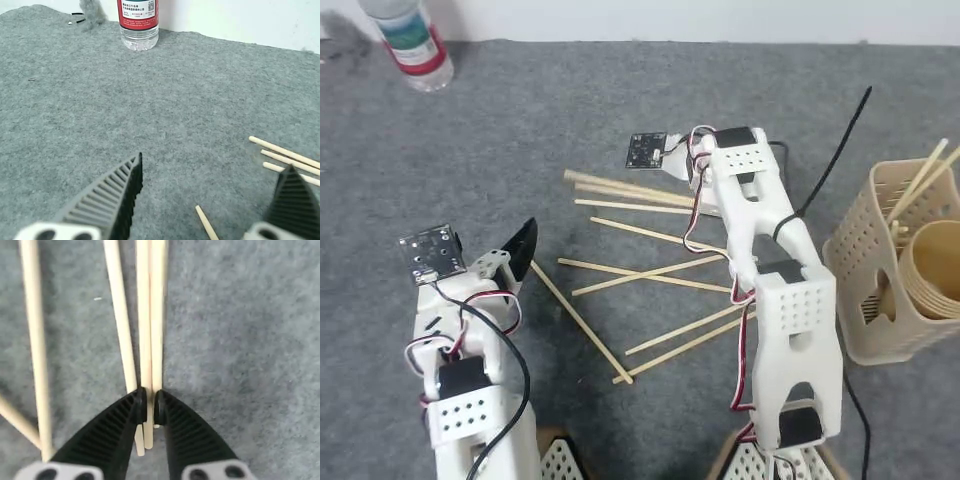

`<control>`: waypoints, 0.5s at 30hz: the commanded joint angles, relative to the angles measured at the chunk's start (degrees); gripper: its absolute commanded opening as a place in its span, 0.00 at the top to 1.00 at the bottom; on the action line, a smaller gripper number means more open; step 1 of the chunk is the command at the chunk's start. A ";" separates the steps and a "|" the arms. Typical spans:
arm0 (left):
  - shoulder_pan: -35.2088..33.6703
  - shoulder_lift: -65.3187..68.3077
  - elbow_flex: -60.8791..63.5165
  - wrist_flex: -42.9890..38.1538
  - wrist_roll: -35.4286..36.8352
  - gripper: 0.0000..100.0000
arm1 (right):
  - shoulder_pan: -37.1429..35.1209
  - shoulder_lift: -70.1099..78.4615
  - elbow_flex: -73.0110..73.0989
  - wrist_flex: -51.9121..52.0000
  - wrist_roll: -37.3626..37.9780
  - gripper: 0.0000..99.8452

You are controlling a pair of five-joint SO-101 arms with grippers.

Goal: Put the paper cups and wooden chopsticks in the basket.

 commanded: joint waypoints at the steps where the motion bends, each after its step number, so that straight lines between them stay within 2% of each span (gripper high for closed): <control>1: 0.26 -0.70 -0.31 -0.88 0.35 0.61 | -0.40 1.80 0.09 2.15 0.79 0.99; 15: 0.26 -0.70 -0.40 -0.88 0.35 0.61 | -1.36 0.84 0.00 7.25 0.88 0.99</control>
